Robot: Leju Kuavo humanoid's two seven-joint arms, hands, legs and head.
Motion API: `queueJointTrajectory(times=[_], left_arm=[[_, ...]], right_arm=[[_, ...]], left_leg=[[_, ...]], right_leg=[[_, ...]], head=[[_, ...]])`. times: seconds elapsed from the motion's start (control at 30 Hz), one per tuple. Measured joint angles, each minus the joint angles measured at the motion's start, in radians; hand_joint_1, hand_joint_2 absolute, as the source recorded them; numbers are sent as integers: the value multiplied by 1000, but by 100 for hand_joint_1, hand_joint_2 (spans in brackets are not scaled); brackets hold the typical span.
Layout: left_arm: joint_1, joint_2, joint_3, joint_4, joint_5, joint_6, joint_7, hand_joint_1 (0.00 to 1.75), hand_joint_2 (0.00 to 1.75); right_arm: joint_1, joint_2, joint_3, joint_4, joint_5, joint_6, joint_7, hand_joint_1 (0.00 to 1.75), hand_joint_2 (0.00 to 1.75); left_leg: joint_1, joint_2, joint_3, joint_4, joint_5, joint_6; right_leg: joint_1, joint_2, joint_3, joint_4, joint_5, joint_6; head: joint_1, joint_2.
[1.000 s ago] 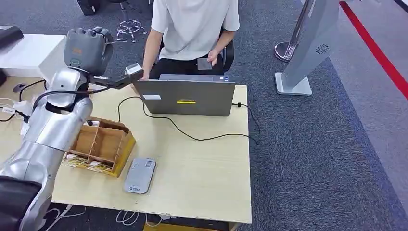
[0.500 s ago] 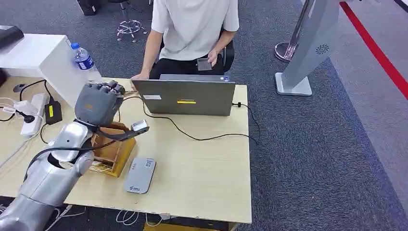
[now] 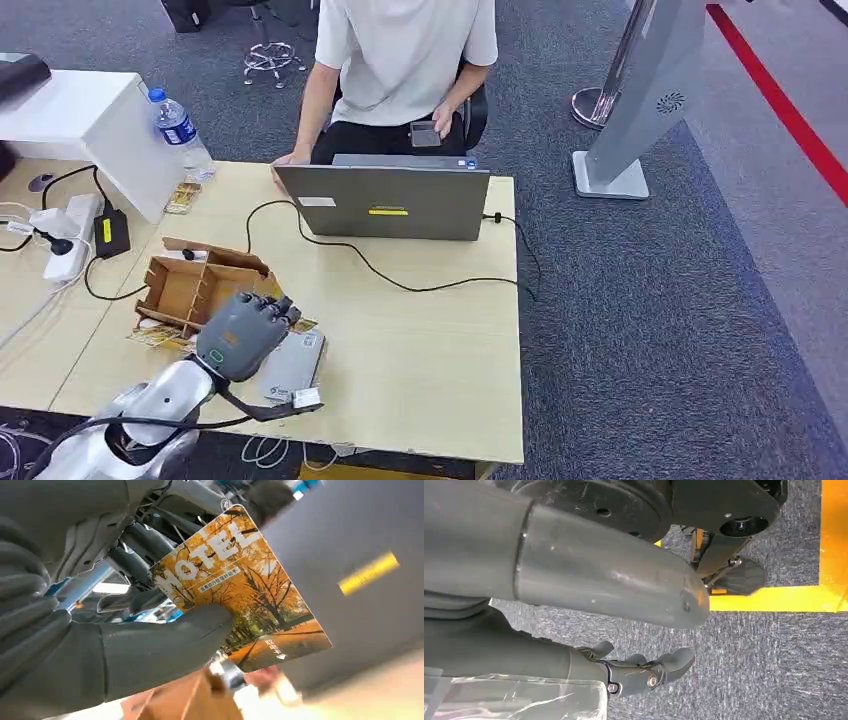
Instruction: Pass the card to the sensor for recognition and then transmit it.
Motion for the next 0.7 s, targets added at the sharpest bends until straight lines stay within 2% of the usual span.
queueJointTrajectory(times=[0.33, 0.7], left_arm=[[19, 111, -23, -6, 26, -110, 20, 175, 175], [9, 178, -45, -13, 105, -188, -21, 175, 175]], right_arm=[[2, 2, -28, 0, 11, -2, 3, 0, 0], [3, 3, -43, 0, 29, 2, 3, 0, 0]], left_leg=[[0, -1, 0, 0, 0, 0], [0, -1, 0, 0, 0, 0]], right_leg=[[0, -1, 0, 0, 0, 0], [0, -1, 0, 0, 0, 0]], head=[[0, 0], [0, 0]])
